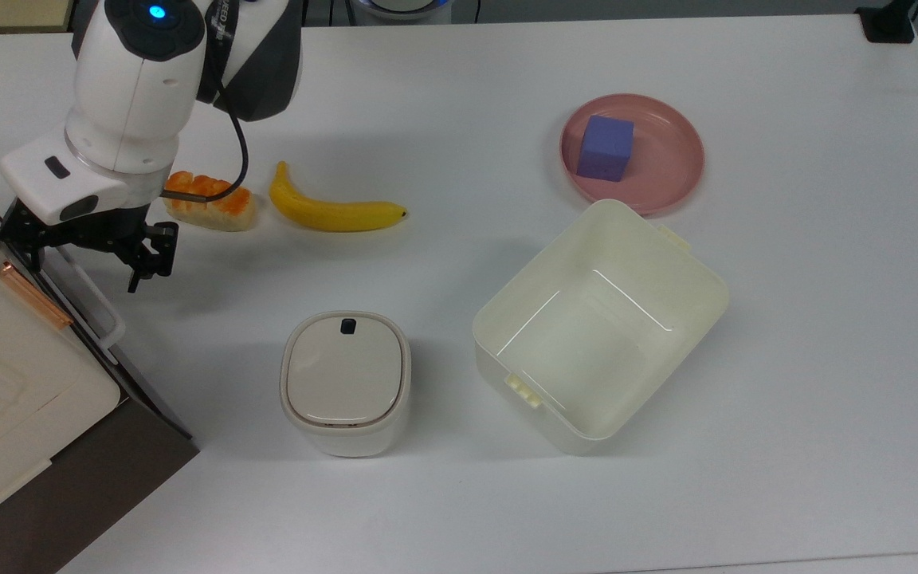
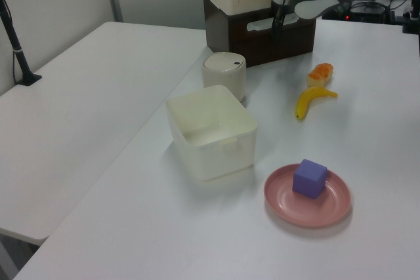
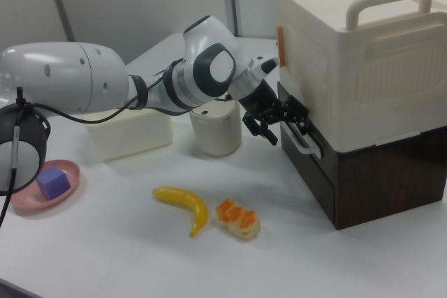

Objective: Slide the drawer open

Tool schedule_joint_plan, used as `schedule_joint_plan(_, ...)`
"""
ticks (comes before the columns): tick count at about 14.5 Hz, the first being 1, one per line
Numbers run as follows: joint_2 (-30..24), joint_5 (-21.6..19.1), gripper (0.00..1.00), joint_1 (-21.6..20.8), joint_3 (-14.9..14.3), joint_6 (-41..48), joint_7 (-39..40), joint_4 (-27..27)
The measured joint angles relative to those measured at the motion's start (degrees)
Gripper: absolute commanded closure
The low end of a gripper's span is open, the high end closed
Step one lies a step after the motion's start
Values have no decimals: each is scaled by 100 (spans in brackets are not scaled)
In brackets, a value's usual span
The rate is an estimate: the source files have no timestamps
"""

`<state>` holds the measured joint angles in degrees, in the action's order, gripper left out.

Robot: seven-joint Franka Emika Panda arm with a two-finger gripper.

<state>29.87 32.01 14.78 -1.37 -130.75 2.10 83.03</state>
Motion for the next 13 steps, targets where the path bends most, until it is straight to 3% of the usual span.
schedule_joint_plan(13,-148,0,0,6,3,436,-2,-5)
